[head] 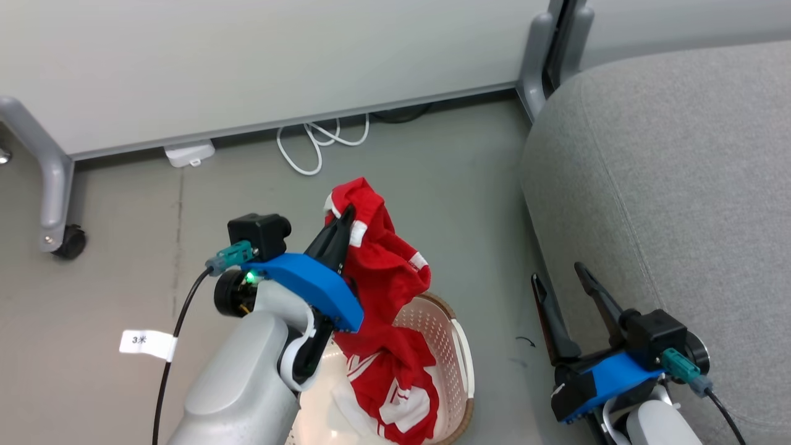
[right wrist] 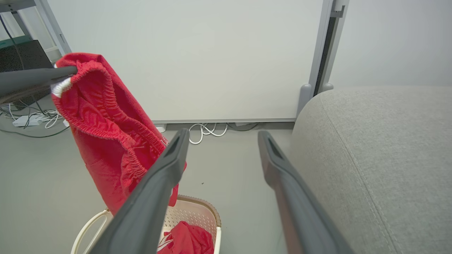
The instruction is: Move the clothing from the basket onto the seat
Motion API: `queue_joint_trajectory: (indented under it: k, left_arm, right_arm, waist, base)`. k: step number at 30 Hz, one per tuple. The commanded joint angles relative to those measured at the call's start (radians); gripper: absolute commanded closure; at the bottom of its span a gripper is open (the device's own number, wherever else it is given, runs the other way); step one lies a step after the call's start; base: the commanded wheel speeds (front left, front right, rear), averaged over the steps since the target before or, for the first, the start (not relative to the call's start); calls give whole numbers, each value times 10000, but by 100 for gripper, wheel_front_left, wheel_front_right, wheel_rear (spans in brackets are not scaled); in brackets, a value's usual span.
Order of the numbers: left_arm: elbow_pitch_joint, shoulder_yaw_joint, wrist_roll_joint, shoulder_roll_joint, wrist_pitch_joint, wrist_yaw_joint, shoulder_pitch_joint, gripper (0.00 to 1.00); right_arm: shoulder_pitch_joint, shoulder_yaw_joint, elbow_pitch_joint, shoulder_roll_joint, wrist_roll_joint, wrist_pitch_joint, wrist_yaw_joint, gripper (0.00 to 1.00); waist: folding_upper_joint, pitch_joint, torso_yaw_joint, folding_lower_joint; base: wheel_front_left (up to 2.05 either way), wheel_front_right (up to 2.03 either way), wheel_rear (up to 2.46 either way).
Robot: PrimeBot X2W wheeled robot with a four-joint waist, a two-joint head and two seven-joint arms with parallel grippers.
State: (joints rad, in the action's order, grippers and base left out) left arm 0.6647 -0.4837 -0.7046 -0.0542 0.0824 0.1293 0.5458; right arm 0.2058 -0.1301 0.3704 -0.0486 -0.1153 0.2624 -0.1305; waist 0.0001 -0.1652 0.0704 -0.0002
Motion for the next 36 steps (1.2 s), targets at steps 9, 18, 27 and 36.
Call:
queue_joint_trajectory:
  k: [9, 18, 27, 36]
  left_arm:
    - [-871, -682, -717, 35, -316, -648, 690, 100]
    - [-1591, -2146, -1667, 32, -426, -1791, 1183, 100]
    - [-1510, -3191, -2186, 30, -432, -2269, 1479, 100]
    - [-1380, -3704, -2400, 31, -355, -2316, 1714, 100]
  right_arm:
    - [-397, -195, 172, -31, 52, -61, -5, 0]
    - [-613, -383, 114, -31, 6, -225, -5, 0]
    - [-744, -582, -80, -32, -35, -382, -5, 0]
    - [-197, -1139, -272, -32, -175, -882, -5, 0]
  waist:
    - [-1, 782, -286, 2]
    - [-1, 1270, -298, 2]
    - [-1, 1481, -190, 2]
    - [-1, 1384, -224, 2]
  base:
    - [0, 0, 0]
    - [0, 0, 0]
    - [0, 0, 0]
    - [0, 0, 0]
